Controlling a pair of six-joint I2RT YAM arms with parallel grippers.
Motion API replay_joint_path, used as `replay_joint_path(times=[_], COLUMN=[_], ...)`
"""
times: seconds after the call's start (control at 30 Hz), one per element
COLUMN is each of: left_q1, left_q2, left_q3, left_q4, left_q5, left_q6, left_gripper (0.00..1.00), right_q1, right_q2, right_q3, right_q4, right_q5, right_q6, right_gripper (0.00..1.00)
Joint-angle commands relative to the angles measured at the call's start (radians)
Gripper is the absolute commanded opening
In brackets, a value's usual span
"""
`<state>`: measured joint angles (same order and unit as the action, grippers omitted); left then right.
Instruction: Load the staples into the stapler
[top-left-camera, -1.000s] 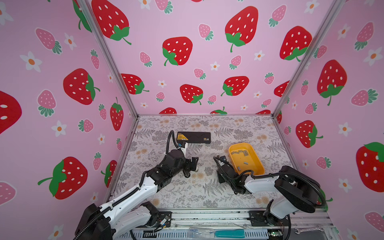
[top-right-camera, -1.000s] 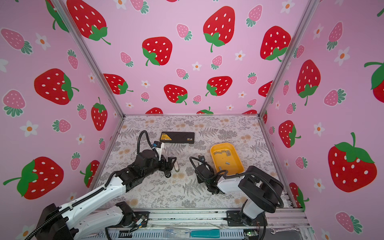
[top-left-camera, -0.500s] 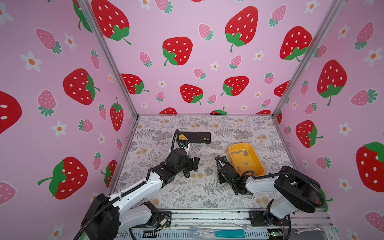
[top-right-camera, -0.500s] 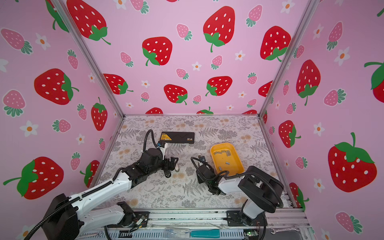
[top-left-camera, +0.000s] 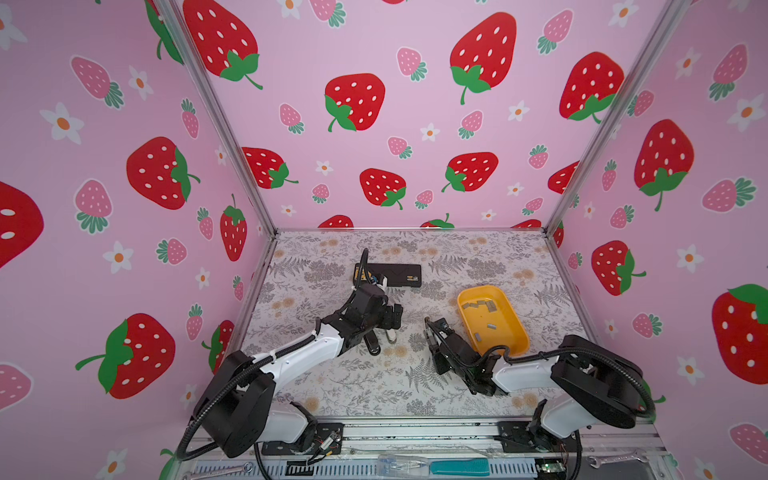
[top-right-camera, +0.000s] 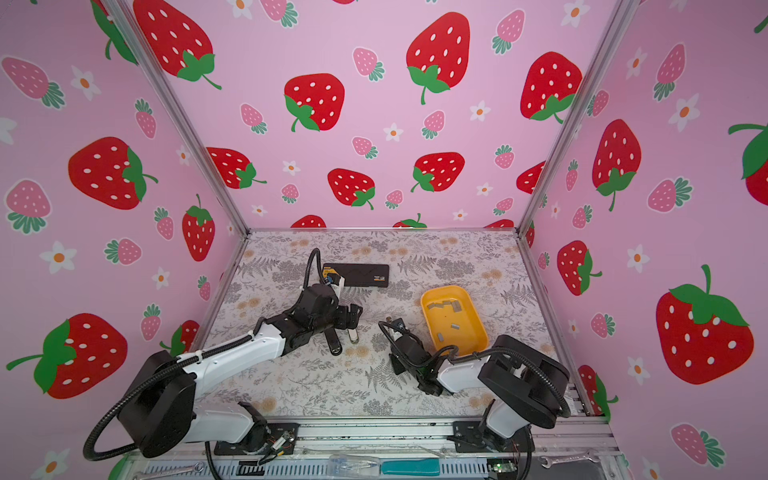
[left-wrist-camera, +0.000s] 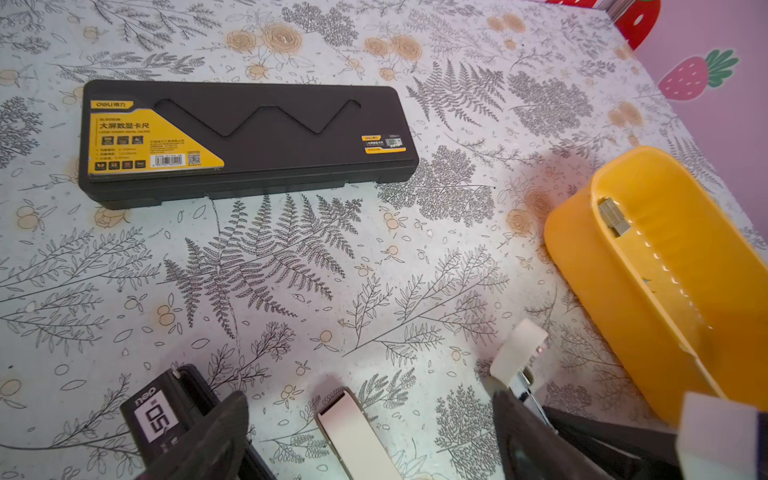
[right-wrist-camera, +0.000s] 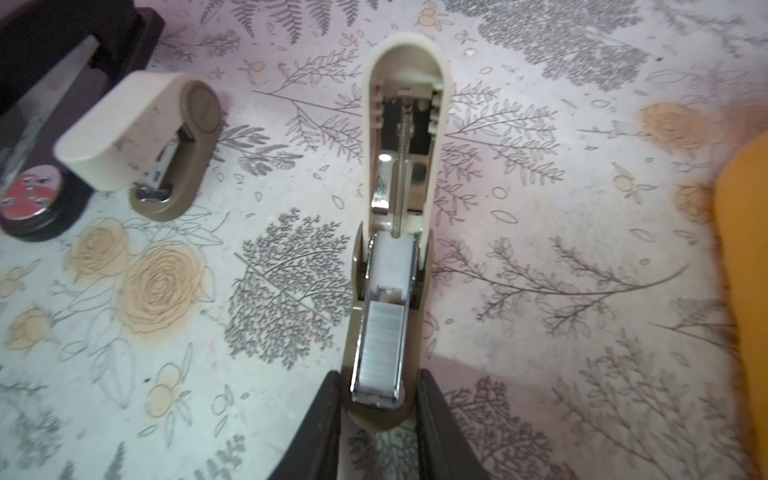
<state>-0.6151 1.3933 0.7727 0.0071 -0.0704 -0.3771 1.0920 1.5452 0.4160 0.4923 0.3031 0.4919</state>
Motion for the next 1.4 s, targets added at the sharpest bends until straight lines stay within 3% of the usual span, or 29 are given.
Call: replay_joint_path(times=[0.0,0.67,1.23,1.37], left_q1=[0.002,-0.014,-0.101,-0.137], left_q2=[0.035,0.196,0.253,0.238], left_q3=[0.050,0.069,0.062,0.015], left_q4=[0.045,0.129,0.189,0.231], left_q5=[0.000,0.000,0.004,-0.056], left_q6=[0.032,0.105,0.181,0.194], left_gripper=[0.93,0.92,0.90,0.89], right_q1=[0.025,0.049,0.051,0.051], right_q2=[0.016,0.047,0.052,0.048], right_q3=[0.006,0.011,0.005,0.002], right_q4=[0.030,0.083,0.098,0.103], right_q5=[-0.038,-0.059,-0.055,-0.052], right_q6=[-0.023,-0.033,-0.020,-0.013], right_gripper=[0.29,0.29,0.29,0.29])
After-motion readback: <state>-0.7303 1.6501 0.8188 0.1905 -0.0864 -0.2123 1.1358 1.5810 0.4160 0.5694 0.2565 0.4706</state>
